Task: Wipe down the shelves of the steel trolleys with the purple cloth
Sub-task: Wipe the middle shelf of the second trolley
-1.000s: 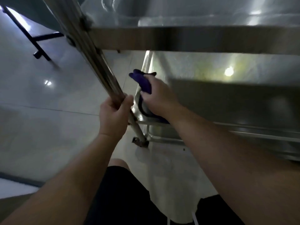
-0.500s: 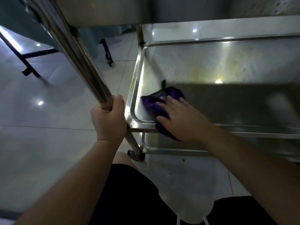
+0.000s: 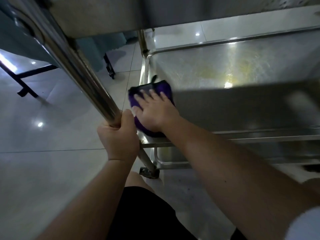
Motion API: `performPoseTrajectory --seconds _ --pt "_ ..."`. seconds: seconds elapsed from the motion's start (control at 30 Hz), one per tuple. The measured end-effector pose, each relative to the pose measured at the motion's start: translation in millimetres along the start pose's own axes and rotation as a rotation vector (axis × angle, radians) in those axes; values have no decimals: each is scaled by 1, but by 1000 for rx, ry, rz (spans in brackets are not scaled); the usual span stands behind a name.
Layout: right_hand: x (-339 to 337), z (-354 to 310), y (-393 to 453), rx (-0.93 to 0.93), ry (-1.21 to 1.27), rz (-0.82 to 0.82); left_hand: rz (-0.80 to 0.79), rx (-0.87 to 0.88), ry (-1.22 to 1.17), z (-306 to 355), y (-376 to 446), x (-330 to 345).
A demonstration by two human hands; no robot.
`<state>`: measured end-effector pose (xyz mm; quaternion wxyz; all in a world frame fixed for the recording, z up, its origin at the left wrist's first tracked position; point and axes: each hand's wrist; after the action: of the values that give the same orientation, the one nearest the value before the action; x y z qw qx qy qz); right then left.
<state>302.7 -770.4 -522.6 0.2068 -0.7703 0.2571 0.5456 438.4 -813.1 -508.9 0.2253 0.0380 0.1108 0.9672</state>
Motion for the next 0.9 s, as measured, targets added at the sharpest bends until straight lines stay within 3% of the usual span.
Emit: performPoseTrajectory --seconds 0.07,0.13,0.2,0.33,0.47,0.7,0.8,0.9 --pt "-1 6 -5 -141 -22 -48 -33 11 -7 2 -1 -1" --pt "-6 32 -16 -169 -44 -34 -33 7 10 3 -1 -2" --pt "-15 72 -27 -37 -73 38 -10 -6 37 1 1 -2" --pt "-32 139 -43 401 -103 105 16 -16 29 -4 2 -1" --pt "-21 110 -16 497 -92 103 12 -14 -14 -1 0 0" --pt "-4 17 65 108 -66 16 -60 34 -35 0 -2 -3" --pt "-3 12 54 -87 -77 -47 -63 47 -41 0 -3 -2" --pt "-4 23 7 -397 -32 -107 -49 37 -50 -1 -2 -1"
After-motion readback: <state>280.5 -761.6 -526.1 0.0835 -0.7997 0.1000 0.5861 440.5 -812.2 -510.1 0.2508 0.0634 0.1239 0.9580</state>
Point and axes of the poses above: each hand's wrist, its own y-axis towards the middle knuckle, its own x-axis out of the palm, z = x × y, and after that the axes turned 3 degrees about z, right-handed
